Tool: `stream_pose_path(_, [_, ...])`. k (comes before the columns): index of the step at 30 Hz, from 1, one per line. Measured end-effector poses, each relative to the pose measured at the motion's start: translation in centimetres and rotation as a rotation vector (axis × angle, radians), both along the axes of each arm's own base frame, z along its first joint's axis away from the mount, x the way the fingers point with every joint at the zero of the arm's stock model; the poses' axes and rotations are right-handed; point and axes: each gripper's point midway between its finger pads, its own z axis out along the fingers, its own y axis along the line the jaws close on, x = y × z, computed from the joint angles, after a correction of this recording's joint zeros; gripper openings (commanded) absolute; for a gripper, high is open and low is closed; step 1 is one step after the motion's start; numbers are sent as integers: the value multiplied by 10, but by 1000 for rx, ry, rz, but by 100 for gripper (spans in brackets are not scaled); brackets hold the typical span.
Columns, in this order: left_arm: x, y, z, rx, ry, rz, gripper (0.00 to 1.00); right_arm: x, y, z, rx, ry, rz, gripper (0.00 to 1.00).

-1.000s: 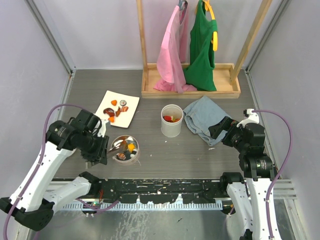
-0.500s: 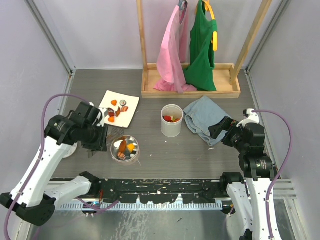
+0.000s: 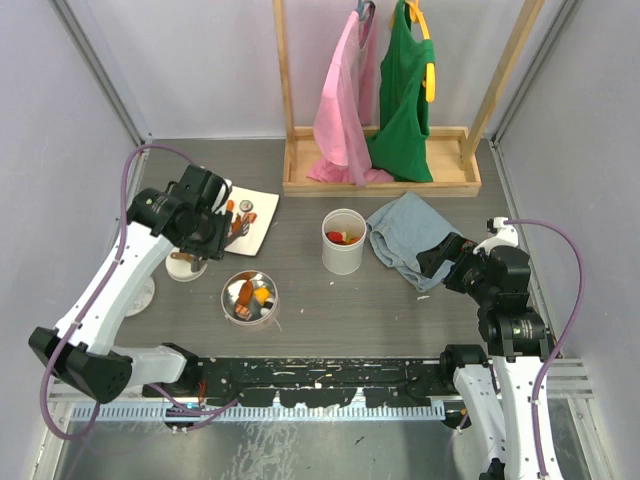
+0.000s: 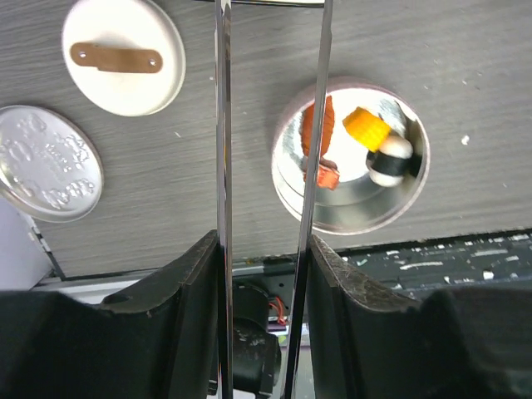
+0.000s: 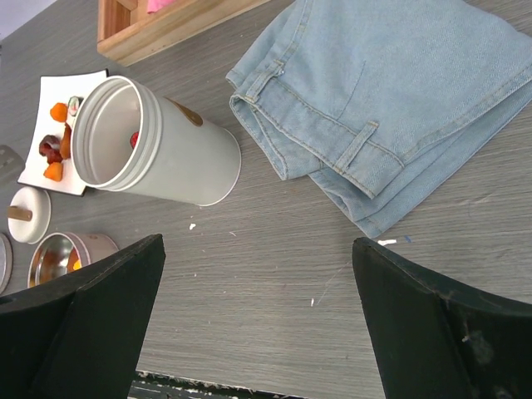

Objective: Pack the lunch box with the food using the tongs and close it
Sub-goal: Pick up the fake food from the plate.

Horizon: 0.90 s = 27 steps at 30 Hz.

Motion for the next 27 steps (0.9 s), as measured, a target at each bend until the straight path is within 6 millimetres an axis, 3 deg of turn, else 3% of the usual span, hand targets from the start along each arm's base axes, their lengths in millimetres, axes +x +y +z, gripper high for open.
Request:
stream_pose_path(9, [35, 25, -25, 68, 39, 96, 42, 0, 1, 0, -1, -1, 5, 100])
stream_pose_path(27, [39, 41, -64, 104, 115, 136, 42, 0, 1, 0, -9, -3, 12, 100])
